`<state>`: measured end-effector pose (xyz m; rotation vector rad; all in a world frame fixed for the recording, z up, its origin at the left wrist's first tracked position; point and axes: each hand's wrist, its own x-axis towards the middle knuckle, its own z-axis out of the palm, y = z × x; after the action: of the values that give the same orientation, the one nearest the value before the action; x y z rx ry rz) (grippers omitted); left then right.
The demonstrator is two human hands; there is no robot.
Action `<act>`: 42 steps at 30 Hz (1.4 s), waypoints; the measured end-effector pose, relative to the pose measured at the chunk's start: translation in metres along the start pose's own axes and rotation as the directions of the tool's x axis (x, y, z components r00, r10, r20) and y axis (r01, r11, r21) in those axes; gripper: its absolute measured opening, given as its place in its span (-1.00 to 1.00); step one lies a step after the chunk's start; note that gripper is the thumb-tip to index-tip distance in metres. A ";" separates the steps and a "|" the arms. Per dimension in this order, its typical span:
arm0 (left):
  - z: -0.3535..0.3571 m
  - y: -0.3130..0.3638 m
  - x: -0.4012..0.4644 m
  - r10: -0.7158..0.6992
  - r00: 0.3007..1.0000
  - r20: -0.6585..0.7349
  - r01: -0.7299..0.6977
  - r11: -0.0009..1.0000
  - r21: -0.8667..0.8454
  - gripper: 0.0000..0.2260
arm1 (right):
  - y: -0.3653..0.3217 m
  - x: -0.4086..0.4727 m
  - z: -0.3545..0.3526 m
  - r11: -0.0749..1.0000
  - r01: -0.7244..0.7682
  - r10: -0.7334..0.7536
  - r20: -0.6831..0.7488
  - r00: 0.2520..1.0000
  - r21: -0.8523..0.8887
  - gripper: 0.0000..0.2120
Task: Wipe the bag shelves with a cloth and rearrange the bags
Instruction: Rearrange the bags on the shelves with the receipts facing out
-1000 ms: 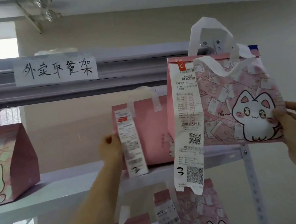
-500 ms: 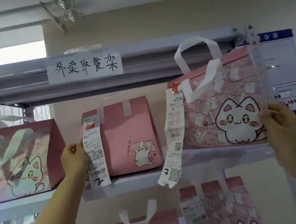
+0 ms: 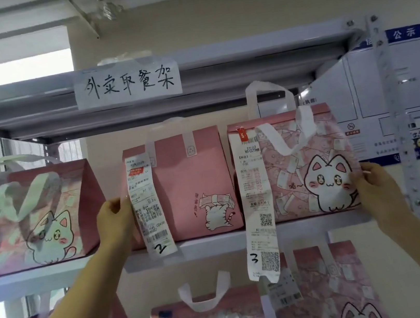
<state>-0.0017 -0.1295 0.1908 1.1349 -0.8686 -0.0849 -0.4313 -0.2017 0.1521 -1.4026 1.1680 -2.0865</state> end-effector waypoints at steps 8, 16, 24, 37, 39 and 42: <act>-0.003 -0.001 -0.018 0.009 0.996 0.086 -0.007 1.000 -0.019 -0.80 | 0.002 0.013 0.000 0.993 -0.050 0.058 0.071 0.996 -0.102 -0.66; -0.015 -0.001 -0.061 0.025 0.991 0.135 -0.025 1.000 0.002 -0.80 | 0.014 -0.028 -0.022 0.985 0.013 -0.022 0.053 0.998 0.174 -0.70; -0.031 -0.001 -0.139 0.058 0.995 0.079 -0.061 0.998 0.032 -0.68 | 0.021 -0.098 -0.021 0.976 -0.071 0.000 0.328 0.945 0.206 -0.77; -0.067 -0.067 -0.237 -0.140 0.976 0.170 0.100 0.969 0.226 -0.63 | 0.065 -0.212 0.020 0.943 -0.331 0.183 0.765 0.618 0.043 -0.80; -0.079 -0.079 -0.248 -0.194 0.972 0.135 0.157 0.957 0.242 -0.60 | 0.074 -0.229 0.029 0.939 -0.345 0.203 0.809 0.551 0.000 -0.79; -0.101 -0.098 -0.254 -0.262 0.957 0.124 0.223 0.939 0.261 -0.68 | 0.081 -0.252 0.050 0.933 -0.358 0.219 0.837 0.502 -0.030 -0.78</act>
<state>-0.0750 0.0223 -0.0462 1.4817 -0.8910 -0.2815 -0.2881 -0.0985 -0.0516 -1.6700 0.7206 -0.9727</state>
